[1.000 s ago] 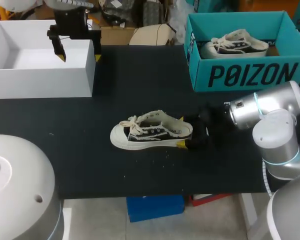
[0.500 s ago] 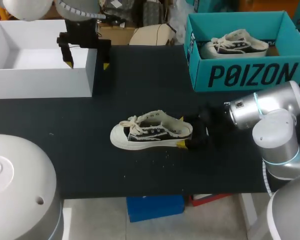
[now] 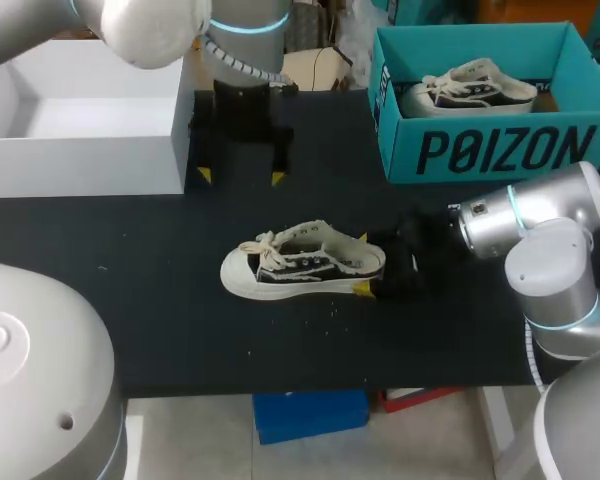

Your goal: Take the shoe out of the shoebox, open the shoe tongue, remove and reinsert the insole, then place the shoe into the shoebox

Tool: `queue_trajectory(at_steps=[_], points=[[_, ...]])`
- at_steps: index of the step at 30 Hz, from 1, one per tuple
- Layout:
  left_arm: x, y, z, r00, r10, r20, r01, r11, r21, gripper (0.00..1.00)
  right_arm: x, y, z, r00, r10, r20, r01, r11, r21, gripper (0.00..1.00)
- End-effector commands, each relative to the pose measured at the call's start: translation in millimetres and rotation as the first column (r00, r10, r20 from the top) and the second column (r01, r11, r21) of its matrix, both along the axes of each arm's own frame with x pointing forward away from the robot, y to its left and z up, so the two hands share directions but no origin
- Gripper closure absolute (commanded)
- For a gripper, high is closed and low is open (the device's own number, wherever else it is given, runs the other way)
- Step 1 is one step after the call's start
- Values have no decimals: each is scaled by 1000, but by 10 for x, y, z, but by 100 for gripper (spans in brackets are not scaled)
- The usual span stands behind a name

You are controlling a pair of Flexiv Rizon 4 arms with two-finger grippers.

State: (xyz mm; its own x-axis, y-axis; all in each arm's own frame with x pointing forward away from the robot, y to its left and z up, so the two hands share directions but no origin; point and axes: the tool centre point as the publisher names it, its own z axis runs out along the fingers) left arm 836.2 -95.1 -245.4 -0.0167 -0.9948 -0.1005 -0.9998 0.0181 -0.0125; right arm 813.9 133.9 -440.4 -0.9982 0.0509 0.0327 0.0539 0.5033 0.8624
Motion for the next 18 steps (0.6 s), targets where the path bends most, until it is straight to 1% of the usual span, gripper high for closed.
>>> queue_trajectory(at_steps=[1,6,10,12,15,18], points=[[33,-423,-208,999,3,-36,0,997,75,0,-10,9,-47,1000,-3,0,3,1000,-1,100],[-57,-655,-324,998,5,-58,0,997,83,0,-10,9,-47,1000,-3,0,3,1000,-1,100],[-103,-793,-416,998,-1,-71,8,995,96,0,-10,9,-47,1000,-3,0,3,1000,-1,100],[-108,-872,-457,997,-5,-79,14,994,110,0,-10,9,-47,1000,-3,0,3,1000,-1,100],[-142,-1015,-495,997,5,-72,7,987,159,0,-10,9,-47,1000,-3,0,3,1000,-1,100],[-214,-1156,-569,997,18,-78,-4,983,181,0,-10,9,-47,1000,-3,0,3,1000,-1,100]])
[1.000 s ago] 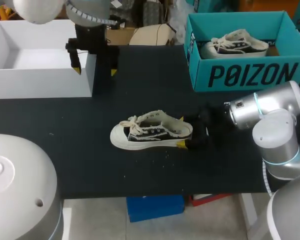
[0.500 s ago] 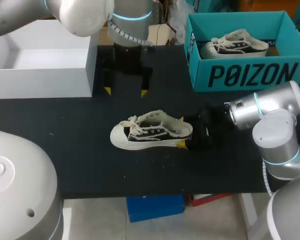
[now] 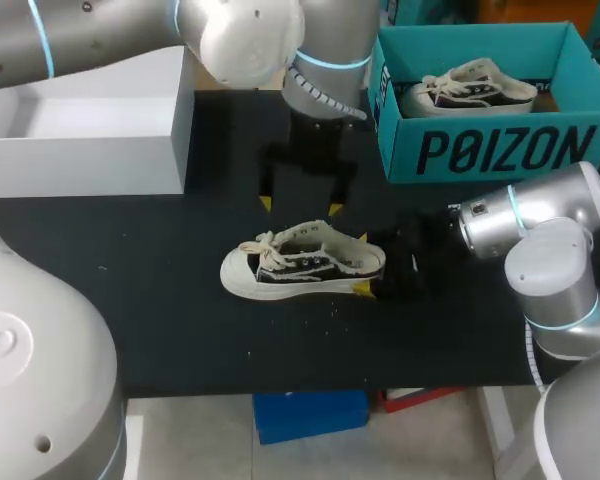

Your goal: Take the shoe out of the shoebox, open the shoe tongue, remove and reinsert the insole, then place the shoe into the shoebox

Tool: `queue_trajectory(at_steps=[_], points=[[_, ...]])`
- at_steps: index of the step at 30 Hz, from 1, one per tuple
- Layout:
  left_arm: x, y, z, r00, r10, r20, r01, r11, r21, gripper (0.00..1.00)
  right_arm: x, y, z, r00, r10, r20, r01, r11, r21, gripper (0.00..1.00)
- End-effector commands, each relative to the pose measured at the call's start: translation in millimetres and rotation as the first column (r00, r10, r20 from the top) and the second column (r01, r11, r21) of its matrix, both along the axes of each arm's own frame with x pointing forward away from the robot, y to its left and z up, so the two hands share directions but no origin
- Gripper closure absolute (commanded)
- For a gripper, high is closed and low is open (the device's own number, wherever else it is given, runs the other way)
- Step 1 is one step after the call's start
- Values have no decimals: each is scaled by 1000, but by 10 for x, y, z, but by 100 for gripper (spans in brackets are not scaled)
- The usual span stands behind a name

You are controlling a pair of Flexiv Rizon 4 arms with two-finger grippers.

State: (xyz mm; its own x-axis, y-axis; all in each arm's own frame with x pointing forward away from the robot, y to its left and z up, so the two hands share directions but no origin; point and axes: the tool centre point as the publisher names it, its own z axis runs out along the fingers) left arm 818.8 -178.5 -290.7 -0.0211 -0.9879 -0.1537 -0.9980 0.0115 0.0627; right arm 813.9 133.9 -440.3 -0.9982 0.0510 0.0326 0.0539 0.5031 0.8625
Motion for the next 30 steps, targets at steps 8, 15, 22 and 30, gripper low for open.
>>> queue_trajectory(at_steps=[8,15,22,30], points=[[-122,-364,-201,1000,15,-24,-13,996,90,0,-10,9,-48,1000,-3,0,3,1000,-1,100],[-122,-364,-201,1000,15,-24,-13,996,90,0,-10,9,-48,1000,-3,0,3,1000,-1,100],[-120,-363,-202,1000,1,-13,0,996,89,0,-10,9,-48,1000,-3,0,3,1000,-1,100],[-136,-382,-353,997,-63,50,55,989,140,0,-10,9,-48,1000,-3,0,3,1000,-1,100]])
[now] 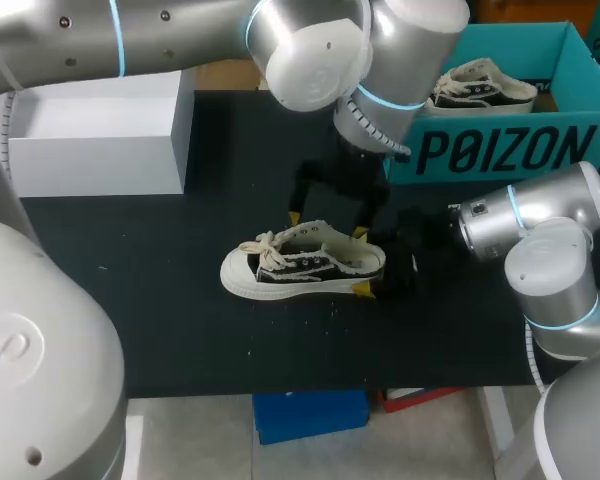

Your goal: Take the shoe out of the shoebox, open the shoe tongue, remove and reinsert the insole, then place the shoe into the shoebox

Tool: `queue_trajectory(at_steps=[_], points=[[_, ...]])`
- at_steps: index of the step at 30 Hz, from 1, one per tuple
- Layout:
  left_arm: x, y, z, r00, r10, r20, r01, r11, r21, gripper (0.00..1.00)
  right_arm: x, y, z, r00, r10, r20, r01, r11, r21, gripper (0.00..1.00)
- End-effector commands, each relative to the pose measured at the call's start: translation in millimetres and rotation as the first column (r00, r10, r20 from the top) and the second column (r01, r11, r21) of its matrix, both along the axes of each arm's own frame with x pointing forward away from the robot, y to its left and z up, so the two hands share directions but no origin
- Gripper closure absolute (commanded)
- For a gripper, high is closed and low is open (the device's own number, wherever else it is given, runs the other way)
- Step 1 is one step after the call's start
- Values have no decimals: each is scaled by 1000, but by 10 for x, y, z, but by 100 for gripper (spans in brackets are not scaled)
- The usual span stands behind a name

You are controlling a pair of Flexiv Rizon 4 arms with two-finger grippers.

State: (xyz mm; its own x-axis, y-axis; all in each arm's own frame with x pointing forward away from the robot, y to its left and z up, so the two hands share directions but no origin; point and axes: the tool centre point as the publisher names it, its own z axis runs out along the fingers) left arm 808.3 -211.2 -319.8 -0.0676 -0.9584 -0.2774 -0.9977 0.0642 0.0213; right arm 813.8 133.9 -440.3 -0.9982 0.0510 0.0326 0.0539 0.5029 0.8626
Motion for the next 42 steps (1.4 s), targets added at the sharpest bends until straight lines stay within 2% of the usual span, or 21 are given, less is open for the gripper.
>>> queue_trajectory(at_steps=[1,10,20,27,28,29,30,34,42], points=[[-36,-52,-78,1000,-5,7,5,1000,16,0,-10,10,-48,1000,-3,0,3,1000,-1,100],[-106,16,-285,1000,-17,-1,17,1000,21,0,-10,10,-48,1000,-3,0,3,1000,-1,100],[-90,86,-496,1000,12,-4,-12,991,131,0,-10,10,-48,1000,-3,0,3,1000,-1,100],[-11,226,-517,999,38,-9,-36,984,173,0,-10,10,-48,1000,-3,0,3,1000,-1,100],[-6,237,-513,999,37,-9,-35,983,178,4,-10,10,-48,1000,-3,0,3,1000,-1,100],[0,247,-507,999,37,-8,-35,983,181,26,-10,10,-48,1000,-3,0,3,1000,-1,100],[4,255,-501,999,36,-7,-34,983,183,52,-10,10,-48,1000,-3,0,3,1000,-1,100],[13,258,-491,1000,24,-4,-23,980,197,99,-10,10,-48,1000,-3,0,3,1000,-1,100],[-12,219,-494,1000,2,-3,-1,981,196,100,-10,10,-48,1000,-3,0,3,1000,-1,100]])
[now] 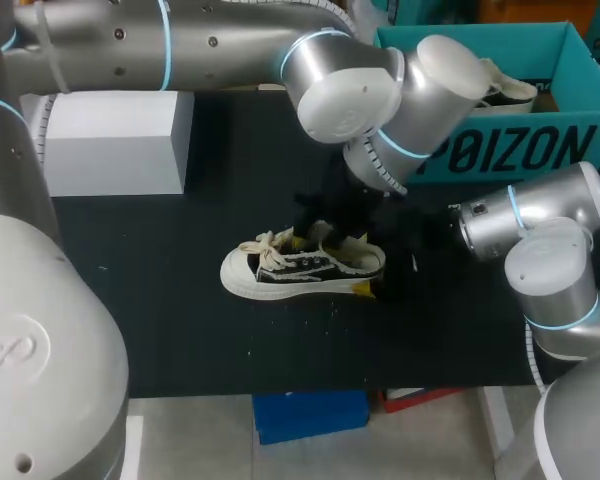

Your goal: Take the shoe out of the shoebox, open the shoe tongue, remove and reinsert the insole, then place the shoe into the shoebox

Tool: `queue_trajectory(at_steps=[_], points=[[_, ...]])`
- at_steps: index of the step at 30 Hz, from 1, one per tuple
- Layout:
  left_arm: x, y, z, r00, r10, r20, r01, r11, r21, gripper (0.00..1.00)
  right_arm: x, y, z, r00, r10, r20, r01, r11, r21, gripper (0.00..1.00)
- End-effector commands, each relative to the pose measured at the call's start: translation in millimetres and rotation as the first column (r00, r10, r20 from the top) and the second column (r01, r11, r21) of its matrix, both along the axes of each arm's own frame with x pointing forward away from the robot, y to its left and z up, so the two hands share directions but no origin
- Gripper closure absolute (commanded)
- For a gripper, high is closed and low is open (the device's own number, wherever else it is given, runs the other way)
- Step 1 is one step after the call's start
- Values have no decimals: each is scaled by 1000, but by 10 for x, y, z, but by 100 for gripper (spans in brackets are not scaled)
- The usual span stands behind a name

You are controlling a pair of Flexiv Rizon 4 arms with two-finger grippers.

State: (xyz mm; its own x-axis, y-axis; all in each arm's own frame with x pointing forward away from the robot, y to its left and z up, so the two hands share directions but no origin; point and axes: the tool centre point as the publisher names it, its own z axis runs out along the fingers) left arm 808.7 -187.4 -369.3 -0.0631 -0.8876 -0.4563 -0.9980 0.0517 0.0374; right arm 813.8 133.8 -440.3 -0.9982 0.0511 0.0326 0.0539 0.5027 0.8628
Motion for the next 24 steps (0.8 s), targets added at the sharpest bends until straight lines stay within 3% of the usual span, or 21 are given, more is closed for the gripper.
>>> queue_trajectory(at_steps=[1,9,24], points=[[-20,-21,-4,1000,-8,-1,8,1000,6,100,-10,10,-48,1000,-2,0,2,1000,-2,100],[-30,-25,51,1000,-16,16,15,1000,24,100,-10,10,-48,1000,-2,0,2,1000,-2,100],[-42,116,504,990,5,143,-6,1000,7,100,-10,10,-48,1000,-2,0,2,1000,-2,100]])
